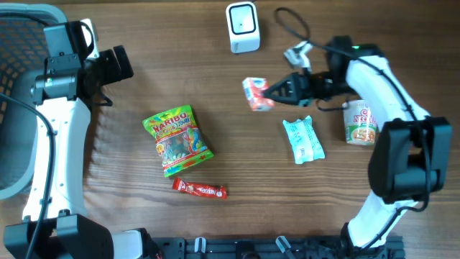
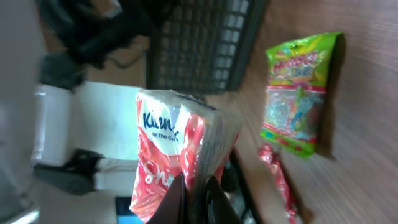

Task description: Scan the item barcode

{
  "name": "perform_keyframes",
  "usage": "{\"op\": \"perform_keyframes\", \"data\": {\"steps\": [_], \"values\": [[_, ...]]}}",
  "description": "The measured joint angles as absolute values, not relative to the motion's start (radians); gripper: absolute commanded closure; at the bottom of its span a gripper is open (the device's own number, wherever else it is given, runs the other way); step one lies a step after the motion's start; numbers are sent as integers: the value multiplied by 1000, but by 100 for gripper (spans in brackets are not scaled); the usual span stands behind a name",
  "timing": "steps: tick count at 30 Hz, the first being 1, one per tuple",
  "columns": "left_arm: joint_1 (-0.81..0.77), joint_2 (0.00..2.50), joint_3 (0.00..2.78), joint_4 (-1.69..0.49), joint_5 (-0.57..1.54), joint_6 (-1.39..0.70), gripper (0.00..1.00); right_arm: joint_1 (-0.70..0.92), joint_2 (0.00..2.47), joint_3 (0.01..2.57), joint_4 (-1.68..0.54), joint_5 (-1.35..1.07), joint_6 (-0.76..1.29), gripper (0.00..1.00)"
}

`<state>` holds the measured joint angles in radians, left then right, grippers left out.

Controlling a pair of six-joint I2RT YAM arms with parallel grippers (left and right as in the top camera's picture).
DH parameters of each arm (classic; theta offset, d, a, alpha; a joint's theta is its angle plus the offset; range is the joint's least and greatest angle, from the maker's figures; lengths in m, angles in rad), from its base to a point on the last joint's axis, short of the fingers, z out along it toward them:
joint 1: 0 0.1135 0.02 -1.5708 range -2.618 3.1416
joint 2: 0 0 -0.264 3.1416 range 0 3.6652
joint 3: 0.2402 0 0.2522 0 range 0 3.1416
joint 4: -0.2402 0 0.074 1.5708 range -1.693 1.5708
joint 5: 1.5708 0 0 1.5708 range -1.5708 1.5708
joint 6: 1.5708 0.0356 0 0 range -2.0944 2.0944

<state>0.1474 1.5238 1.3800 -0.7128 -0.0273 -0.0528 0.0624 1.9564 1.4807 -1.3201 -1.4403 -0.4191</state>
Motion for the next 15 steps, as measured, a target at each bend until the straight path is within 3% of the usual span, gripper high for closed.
{"op": "perform_keyframes", "data": {"steps": [3, 6, 15], "values": [[147, 1524, 1380, -714, -27, -53, 0, -1, 1956, 1480, -1556, -1459, -670, 95], [147, 1524, 1380, -714, -27, -53, 0, -16, 1956, 1475, -1608, -1452, -817, 96], [147, 1524, 1380, -714, -27, -53, 0, -12, 1835, 1441, -1612, -1471, -896, 96]]}}
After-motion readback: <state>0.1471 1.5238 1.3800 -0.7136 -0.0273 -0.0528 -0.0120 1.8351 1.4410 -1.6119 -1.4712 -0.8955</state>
